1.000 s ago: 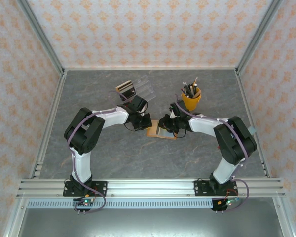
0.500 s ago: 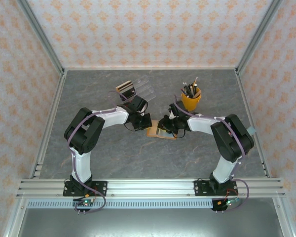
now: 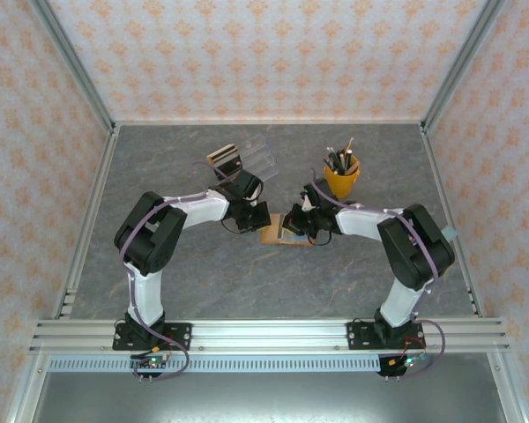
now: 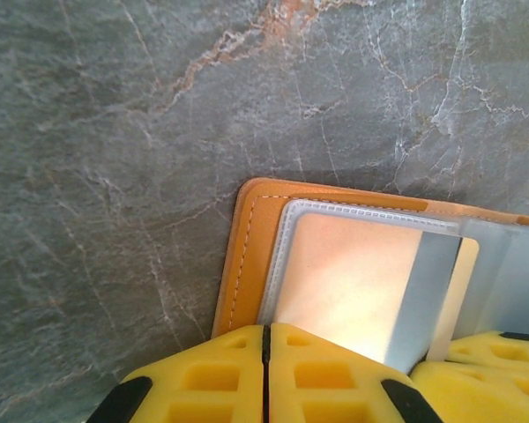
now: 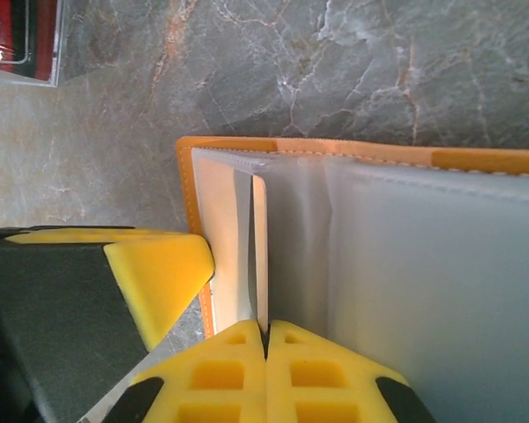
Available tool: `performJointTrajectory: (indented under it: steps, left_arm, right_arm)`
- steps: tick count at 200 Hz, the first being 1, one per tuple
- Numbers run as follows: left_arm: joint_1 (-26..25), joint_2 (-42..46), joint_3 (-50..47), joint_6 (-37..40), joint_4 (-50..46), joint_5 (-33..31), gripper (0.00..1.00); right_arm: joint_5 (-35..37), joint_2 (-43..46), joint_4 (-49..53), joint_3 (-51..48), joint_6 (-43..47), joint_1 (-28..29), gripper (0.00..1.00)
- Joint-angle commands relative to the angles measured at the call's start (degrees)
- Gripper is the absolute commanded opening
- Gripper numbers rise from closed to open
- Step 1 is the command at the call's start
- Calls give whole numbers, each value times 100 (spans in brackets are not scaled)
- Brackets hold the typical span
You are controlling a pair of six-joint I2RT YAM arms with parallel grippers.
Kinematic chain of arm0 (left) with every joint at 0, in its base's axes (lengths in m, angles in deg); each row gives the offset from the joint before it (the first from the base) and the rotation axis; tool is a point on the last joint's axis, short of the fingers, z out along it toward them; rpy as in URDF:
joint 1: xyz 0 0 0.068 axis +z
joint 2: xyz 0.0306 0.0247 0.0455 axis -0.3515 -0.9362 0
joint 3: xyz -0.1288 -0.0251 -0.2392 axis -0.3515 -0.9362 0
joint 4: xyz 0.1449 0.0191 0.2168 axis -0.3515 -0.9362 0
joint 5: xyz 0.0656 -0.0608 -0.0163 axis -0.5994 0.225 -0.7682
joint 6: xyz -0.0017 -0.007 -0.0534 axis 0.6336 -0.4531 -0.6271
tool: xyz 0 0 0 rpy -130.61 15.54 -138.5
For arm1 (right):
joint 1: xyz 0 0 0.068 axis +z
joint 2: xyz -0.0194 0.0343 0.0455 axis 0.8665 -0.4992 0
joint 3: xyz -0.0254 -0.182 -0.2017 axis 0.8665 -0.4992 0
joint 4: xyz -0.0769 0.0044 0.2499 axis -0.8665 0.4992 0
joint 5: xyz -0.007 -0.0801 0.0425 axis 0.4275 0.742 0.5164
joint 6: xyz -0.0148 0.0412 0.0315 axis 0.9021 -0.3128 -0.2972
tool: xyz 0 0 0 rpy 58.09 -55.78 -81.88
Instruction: Take the credit cards out of the card holder
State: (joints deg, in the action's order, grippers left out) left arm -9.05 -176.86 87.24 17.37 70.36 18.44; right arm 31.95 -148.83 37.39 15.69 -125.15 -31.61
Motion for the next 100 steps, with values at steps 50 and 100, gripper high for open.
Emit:
performJointTrajectory:
  steps: [50,100]
  left_arm:
    - [113,-289,-264,153,-706,-460,9]
    - [140,-113,-238,193,-519,-154,13]
  right_arm:
    - [-55,602,-215,-323,36,-35,0]
    - [-85,1086,-106,-626,62,-270,0]
